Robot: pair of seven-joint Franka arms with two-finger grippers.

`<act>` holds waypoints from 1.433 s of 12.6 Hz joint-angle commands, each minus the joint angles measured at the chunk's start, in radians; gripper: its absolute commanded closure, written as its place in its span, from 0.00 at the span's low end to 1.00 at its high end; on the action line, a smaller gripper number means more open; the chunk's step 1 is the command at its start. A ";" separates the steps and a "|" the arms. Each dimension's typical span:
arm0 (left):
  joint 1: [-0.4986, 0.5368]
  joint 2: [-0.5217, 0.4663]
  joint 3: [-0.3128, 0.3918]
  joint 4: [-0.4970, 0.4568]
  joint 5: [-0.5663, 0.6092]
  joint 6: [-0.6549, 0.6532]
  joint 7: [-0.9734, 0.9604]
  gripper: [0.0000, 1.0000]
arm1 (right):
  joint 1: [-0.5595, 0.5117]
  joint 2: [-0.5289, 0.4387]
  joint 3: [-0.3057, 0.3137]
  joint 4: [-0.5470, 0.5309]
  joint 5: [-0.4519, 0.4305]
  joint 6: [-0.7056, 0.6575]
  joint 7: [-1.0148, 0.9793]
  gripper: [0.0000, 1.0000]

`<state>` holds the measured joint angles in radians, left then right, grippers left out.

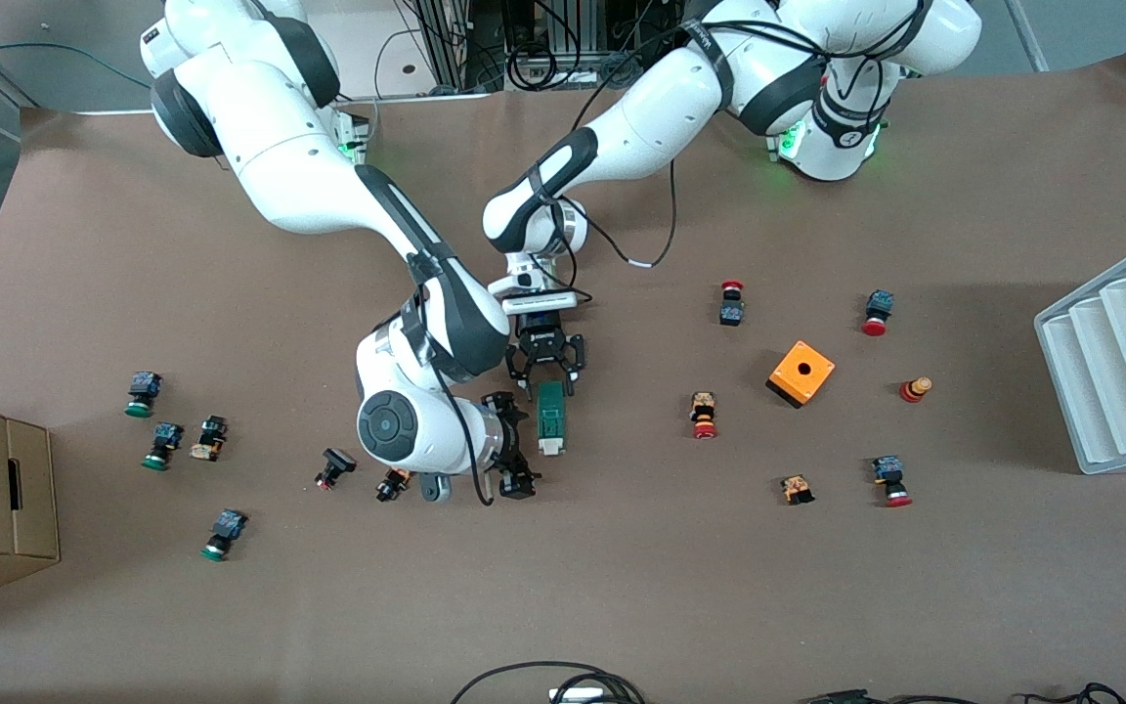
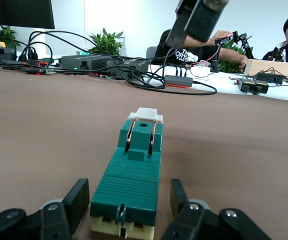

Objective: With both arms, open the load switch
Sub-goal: 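Position the right gripper around the white lever of the switch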

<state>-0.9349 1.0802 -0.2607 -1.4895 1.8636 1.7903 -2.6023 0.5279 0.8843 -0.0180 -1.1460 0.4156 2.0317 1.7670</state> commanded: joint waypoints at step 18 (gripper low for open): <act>-0.009 0.018 0.000 0.014 -0.009 -0.015 -0.001 0.42 | 0.017 0.128 0.021 0.048 0.115 0.065 0.230 0.18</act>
<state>-0.9358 1.0842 -0.2610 -1.4894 1.8636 1.7903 -2.6053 0.5436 0.9845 0.0009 -1.1422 0.5039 2.0911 1.9809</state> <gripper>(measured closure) 0.383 0.172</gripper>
